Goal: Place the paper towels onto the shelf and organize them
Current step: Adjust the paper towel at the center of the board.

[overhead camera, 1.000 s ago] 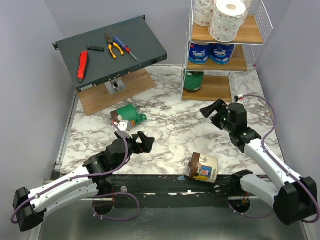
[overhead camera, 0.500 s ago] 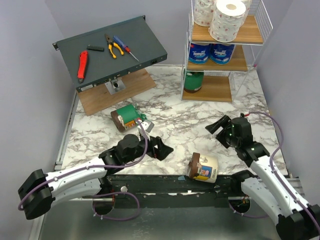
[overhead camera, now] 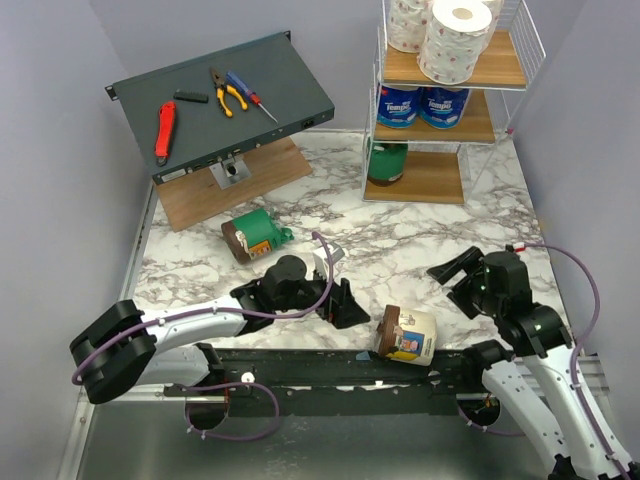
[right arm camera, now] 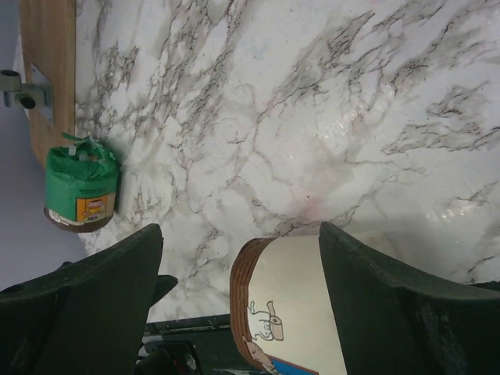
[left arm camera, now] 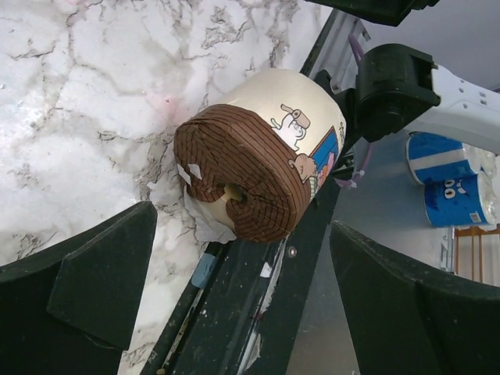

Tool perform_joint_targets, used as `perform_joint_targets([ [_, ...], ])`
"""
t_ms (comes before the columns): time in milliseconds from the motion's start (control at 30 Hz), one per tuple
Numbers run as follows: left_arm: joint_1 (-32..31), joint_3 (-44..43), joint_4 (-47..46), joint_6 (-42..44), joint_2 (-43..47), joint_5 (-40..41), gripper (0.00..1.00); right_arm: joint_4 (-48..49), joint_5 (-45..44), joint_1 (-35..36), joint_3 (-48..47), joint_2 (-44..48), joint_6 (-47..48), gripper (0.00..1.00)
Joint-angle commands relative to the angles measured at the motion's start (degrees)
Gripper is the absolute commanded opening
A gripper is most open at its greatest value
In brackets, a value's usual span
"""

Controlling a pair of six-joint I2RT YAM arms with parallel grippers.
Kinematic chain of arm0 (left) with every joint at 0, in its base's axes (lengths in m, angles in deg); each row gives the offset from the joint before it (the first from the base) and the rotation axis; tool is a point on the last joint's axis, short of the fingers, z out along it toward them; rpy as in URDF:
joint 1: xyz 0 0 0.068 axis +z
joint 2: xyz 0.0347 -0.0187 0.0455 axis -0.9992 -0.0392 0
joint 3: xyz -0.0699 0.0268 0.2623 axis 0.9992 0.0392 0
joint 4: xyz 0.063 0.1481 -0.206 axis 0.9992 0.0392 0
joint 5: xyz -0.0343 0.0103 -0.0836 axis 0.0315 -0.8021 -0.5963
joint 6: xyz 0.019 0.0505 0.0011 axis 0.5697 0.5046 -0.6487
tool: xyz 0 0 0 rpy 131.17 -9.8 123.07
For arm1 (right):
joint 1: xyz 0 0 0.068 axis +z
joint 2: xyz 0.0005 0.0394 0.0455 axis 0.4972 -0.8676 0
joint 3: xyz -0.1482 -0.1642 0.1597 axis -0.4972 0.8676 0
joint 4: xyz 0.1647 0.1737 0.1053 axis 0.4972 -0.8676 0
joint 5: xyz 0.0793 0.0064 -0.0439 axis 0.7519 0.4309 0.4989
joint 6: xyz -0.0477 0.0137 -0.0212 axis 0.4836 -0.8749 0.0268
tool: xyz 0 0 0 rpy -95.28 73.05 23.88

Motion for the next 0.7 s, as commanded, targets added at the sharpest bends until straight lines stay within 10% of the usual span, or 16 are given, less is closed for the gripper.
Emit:
perform_joint_targets([
  [0, 0.1, -0.4, -3.4, -0.8, -0.5, -3.8, 0.96, -10.4, -1.1, -0.1, -5.7, 0.1, 0.8, 0.84],
  [667, -0.1, -2.1, -1.7, 0.2, -1.2, -2.6, 0.94, -12.0, 16.9, -0.1, 3.1, -1.2, 6.2, 0.81],
])
